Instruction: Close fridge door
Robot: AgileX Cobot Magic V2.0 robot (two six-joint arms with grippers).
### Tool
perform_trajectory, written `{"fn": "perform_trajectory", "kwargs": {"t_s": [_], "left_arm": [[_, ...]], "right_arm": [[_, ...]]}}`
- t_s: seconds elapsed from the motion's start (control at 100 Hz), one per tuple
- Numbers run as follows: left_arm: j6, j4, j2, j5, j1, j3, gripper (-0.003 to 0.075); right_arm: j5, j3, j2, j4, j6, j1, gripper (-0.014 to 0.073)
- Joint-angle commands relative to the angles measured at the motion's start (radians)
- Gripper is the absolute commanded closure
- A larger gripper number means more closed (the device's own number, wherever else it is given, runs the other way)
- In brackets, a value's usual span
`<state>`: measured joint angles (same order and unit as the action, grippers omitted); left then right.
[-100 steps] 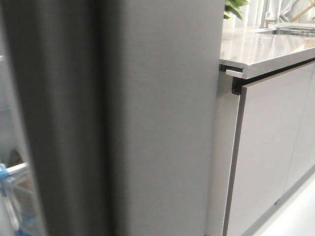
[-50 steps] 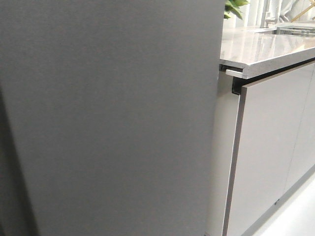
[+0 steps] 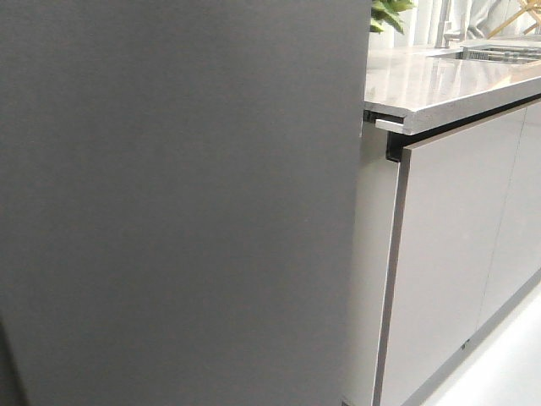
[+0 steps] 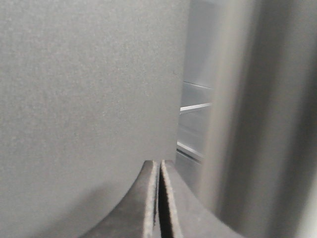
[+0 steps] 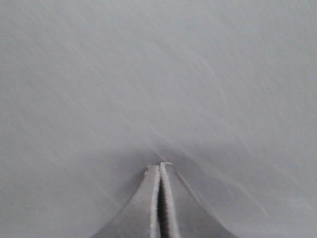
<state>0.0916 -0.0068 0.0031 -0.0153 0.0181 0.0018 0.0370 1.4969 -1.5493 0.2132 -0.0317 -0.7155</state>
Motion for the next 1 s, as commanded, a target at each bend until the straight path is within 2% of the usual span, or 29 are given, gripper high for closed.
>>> {"fn": "perform_trajectory", "kwargs": {"t_s": [0.0, 0.51, 0.72, 0.99], "left_arm": [[0.003, -0.002, 0.019, -0.077, 0.005, 0.028, 0.0741], [0.003, -0.002, 0.019, -0.077, 0.005, 0.028, 0.0741], [0.003, -0.002, 0.019, -0.077, 0.005, 0.028, 0.0741], [0.003, -0.002, 0.019, -0.077, 0.005, 0.028, 0.0741]], "right_arm": [[0.071, 0.030, -0.002, -0.014, -0.009, 0.004, 0.0670], [0.092, 0.000, 0.031, -0.040, -0.009, 0.049, 0.0670], [0.092, -0.132, 0.179, -0.155, -0.009, 0.100, 0.0670], [0.090, -0.362, 0.429, -0.174, -0.009, 0.241, 0.0670]]}}
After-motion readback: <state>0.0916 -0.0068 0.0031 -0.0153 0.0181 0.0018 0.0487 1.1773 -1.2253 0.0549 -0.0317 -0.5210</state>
